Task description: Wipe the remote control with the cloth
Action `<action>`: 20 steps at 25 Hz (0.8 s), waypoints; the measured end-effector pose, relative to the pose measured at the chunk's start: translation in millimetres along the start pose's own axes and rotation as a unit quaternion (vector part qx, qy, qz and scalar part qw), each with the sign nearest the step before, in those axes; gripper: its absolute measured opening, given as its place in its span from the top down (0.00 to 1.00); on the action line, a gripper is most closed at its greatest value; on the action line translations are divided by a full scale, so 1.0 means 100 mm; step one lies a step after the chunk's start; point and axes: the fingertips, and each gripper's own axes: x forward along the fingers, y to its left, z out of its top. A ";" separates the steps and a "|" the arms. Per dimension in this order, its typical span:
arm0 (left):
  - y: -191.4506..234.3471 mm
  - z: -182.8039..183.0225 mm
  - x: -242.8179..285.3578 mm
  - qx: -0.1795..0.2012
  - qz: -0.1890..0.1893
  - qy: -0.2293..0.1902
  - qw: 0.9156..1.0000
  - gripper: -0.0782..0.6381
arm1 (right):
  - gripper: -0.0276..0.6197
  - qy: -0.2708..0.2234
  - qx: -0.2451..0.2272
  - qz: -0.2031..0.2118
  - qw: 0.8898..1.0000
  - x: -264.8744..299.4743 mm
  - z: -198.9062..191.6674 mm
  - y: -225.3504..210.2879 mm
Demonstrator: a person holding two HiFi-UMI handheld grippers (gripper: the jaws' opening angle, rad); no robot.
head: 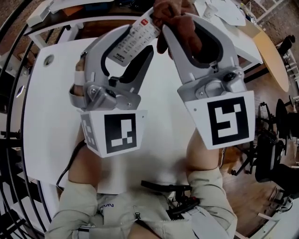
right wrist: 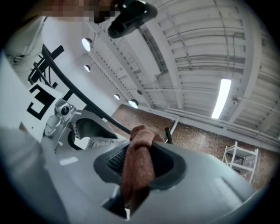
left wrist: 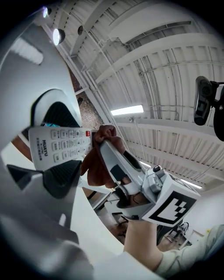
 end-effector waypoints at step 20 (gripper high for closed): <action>0.00 0.02 -0.03 0.015 0.011 -0.008 1.000 0.55 | 0.79 -0.003 -0.044 0.001 0.999 -0.28 0.18 0.06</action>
